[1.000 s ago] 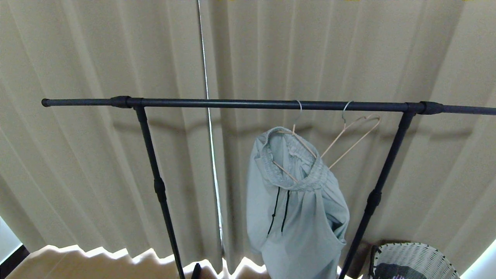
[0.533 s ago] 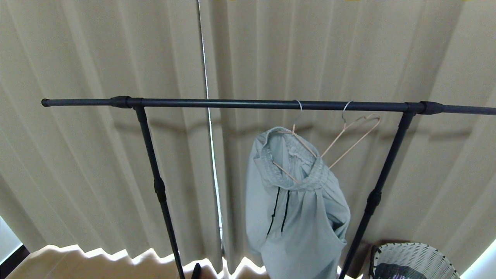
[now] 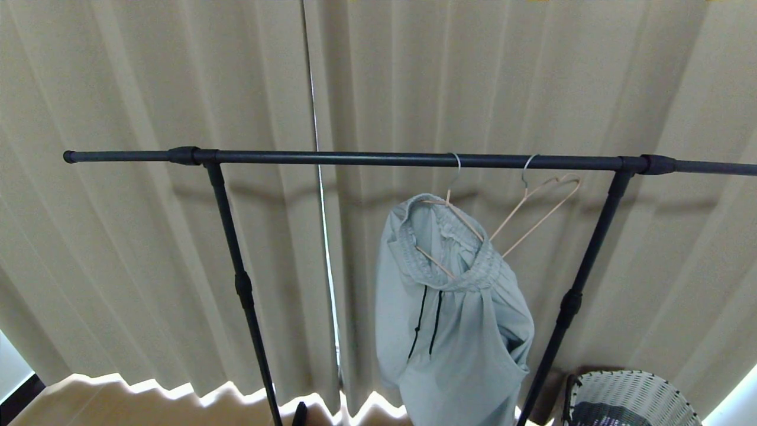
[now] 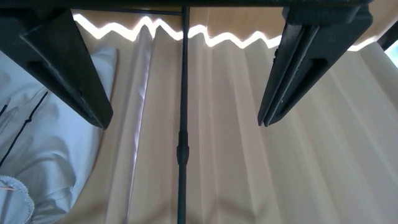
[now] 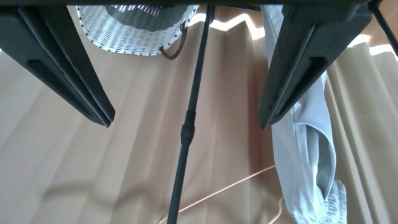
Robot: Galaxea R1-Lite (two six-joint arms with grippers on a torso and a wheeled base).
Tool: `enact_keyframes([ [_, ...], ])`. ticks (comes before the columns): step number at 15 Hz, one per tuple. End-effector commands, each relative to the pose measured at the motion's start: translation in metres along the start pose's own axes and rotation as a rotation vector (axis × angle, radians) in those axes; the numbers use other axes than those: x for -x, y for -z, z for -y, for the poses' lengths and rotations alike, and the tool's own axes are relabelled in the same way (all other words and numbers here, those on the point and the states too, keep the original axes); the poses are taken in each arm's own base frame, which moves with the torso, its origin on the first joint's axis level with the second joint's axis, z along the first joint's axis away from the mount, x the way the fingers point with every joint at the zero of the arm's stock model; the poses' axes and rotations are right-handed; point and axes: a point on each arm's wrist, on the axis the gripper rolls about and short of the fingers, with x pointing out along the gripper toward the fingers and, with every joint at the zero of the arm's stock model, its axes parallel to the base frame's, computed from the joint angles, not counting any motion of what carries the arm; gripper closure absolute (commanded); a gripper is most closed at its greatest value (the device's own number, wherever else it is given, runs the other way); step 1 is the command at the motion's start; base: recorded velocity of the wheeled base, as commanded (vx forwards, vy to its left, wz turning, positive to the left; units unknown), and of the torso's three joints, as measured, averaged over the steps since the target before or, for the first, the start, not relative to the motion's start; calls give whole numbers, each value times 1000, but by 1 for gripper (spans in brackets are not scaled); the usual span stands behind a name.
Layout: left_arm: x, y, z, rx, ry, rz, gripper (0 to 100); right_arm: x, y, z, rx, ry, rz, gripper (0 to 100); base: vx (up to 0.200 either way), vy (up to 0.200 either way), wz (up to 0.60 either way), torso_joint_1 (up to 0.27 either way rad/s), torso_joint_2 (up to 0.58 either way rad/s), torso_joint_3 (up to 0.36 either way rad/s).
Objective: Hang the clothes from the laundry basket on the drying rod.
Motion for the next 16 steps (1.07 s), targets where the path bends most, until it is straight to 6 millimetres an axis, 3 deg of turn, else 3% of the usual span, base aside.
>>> enact_keyframes([
  [1, 0, 0, 0, 4, 0, -1, 0, -1, 0, 0, 2, -1, -6, 0, 0, 0, 0, 0, 0, 0],
  [10, 0, 0, 2, 4, 72, 4, 0, -1, 0, 0, 4, -5, -9, 0, 0, 0, 0, 0, 0, 0],
  [16, 0, 0, 2, 4, 69, 4, 0, -1, 0, 0, 4, -8, -9, 0, -200, 0, 0, 6, 2, 6],
])
